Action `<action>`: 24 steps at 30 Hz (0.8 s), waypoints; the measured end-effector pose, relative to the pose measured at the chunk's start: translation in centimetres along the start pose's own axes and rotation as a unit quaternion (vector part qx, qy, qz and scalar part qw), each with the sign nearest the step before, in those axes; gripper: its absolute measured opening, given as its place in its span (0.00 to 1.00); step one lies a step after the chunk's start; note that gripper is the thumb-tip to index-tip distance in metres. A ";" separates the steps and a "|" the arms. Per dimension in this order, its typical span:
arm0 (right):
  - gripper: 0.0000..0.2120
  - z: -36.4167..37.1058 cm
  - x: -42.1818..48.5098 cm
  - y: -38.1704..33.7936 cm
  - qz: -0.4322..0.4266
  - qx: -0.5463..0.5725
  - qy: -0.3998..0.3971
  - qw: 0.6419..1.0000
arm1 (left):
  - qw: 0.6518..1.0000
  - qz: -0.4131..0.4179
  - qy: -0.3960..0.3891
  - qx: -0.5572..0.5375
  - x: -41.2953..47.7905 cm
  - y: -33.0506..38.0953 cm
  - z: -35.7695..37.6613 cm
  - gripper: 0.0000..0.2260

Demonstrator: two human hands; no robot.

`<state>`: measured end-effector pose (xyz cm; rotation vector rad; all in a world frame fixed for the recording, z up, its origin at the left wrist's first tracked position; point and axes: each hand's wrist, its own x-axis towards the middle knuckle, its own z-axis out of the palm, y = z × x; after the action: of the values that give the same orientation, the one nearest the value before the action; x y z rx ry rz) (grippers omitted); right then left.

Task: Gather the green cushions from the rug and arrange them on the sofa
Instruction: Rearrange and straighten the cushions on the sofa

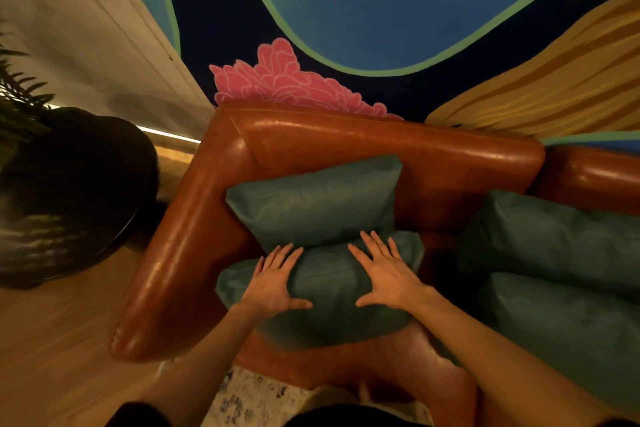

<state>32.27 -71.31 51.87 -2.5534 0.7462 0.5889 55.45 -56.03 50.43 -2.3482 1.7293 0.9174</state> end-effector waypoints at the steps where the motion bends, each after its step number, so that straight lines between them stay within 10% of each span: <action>1: 0.58 0.1 0.3 0.2 0.005 -0.024 -0.011 1.000 | 1.000 -0.006 -0.020 0.011 0.2 -0.1 0.0 0.55; 24: 0.55 -0.7 2.2 2.6 -0.029 -0.097 0.005 0.995 | 0.998 -0.001 -0.055 0.023 1.4 -1.2 -1.0 0.59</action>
<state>32.68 -74.55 50.65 -2.7469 0.6429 0.6582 57.20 -57.17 50.25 -2.2274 1.6879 0.9760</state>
